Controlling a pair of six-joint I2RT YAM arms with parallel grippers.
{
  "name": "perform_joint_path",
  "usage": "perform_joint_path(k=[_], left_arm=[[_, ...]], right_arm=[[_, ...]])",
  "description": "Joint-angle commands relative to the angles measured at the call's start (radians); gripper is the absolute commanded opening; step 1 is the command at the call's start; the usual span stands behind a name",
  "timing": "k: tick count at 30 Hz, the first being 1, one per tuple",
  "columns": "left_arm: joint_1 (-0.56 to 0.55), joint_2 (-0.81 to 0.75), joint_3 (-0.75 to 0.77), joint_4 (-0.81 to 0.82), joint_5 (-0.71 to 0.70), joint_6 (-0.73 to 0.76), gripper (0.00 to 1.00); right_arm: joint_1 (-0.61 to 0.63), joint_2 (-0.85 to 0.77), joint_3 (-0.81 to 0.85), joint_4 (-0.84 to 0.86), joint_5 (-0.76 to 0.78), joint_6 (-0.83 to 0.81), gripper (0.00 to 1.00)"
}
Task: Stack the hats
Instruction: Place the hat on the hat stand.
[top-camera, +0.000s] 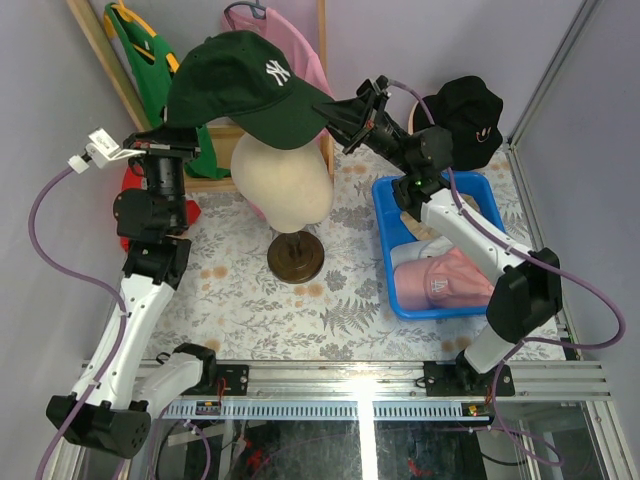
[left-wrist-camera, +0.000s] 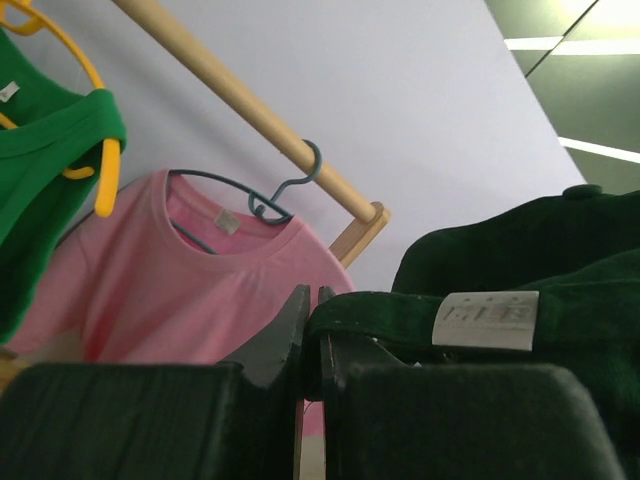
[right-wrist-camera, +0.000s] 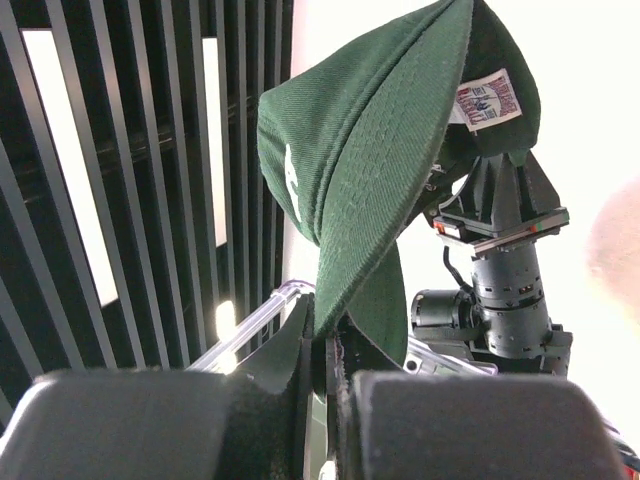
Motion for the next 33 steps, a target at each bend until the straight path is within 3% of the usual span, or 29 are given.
perform_joint_path(k=[1, 23, 33], left_arm=[[-0.002, -0.036, -0.023, 0.0, -0.038, 0.079, 0.0], [-0.092, -0.031, -0.164, 0.013, -0.143, 0.098, 0.0], [-0.105, -0.06, -0.246, -0.003, -0.2, 0.023, 0.0]], right_arm=[[-0.05, -0.023, -0.029, 0.16, 0.019, 0.033, 0.0], [-0.137, 0.012, -0.237, 0.403, -0.057, 0.146, 0.0], [-0.154, 0.012, -0.309, 0.473, -0.069, 0.183, 0.0]])
